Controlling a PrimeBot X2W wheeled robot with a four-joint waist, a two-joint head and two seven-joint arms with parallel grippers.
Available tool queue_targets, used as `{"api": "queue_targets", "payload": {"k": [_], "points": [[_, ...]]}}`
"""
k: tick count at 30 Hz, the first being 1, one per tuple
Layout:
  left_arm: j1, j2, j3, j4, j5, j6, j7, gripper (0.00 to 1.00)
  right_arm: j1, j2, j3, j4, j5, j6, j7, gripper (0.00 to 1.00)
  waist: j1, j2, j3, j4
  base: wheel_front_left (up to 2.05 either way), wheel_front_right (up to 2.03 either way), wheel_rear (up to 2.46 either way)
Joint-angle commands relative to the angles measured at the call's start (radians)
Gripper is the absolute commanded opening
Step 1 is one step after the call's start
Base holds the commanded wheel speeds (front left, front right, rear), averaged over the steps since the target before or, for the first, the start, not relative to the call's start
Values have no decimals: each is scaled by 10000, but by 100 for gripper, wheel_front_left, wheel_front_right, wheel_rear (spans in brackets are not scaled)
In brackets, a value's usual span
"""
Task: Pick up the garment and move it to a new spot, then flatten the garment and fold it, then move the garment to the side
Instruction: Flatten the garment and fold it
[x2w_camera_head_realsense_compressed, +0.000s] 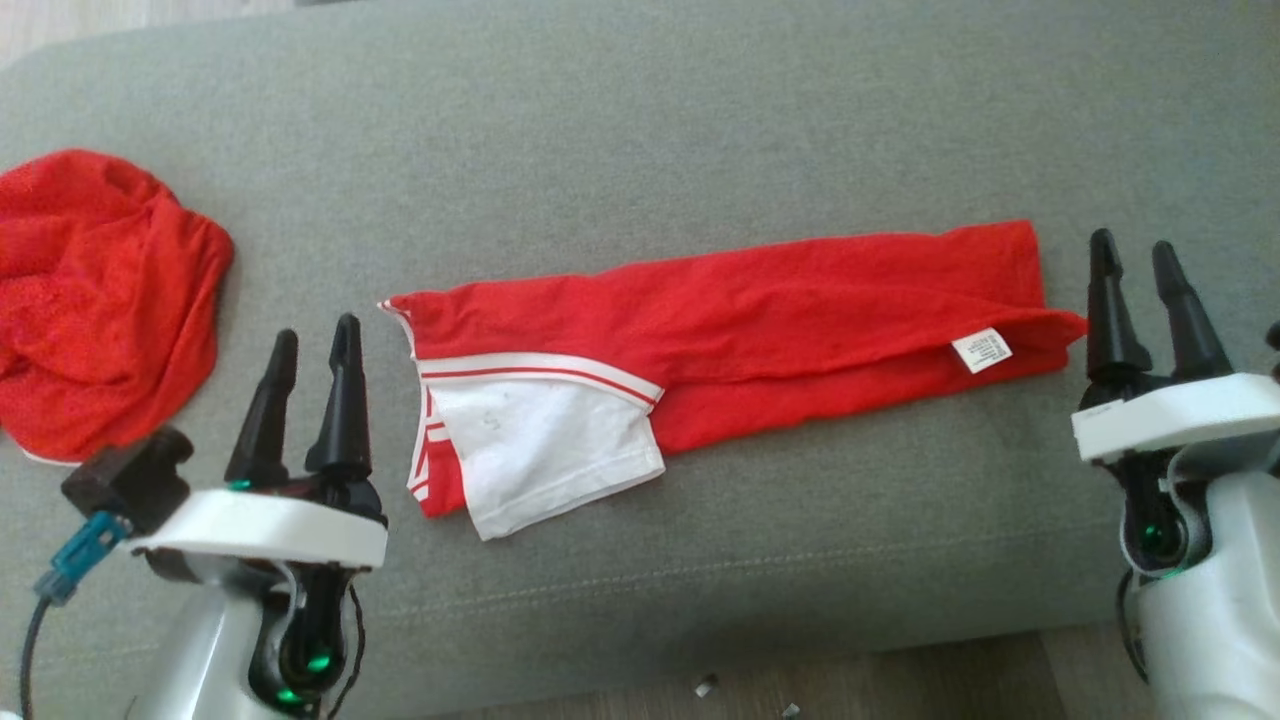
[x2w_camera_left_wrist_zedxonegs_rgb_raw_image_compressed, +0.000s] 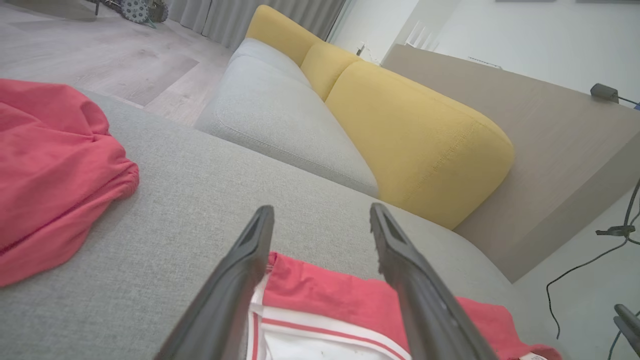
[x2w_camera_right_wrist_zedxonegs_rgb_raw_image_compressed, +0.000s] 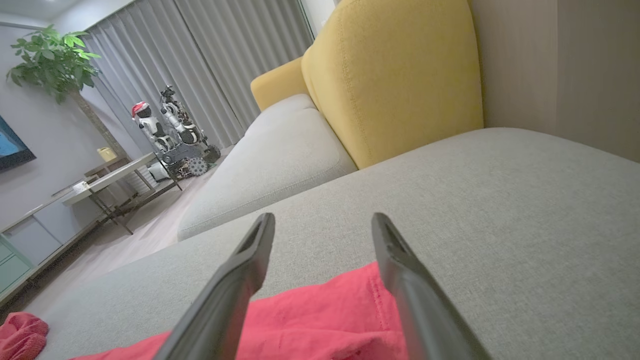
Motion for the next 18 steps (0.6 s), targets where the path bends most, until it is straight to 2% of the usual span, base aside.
{"api": "queue_targets", "payload": {"k": [1, 9, 18], "points": [[-517, 82, 476, -269, 110, -82, -117, 100, -150, 41, 69, -352, -101, 63, 76, 100, 1, -1, 101, 34, 0, 0, 0], [-872, -316, 583, 140, 634, -549, -120, 100, -912, 624, -1460, 704, -649, 63, 1270, 100, 1, -1, 744, 329, 0, 0, 0], [-1310, -507, 389, 543, 1078, -849, -121, 100, -1919, 586, -2643, 2447, -2009, 63, 1625, 100, 1, -1, 1276, 796, 0, 0, 0]]}}
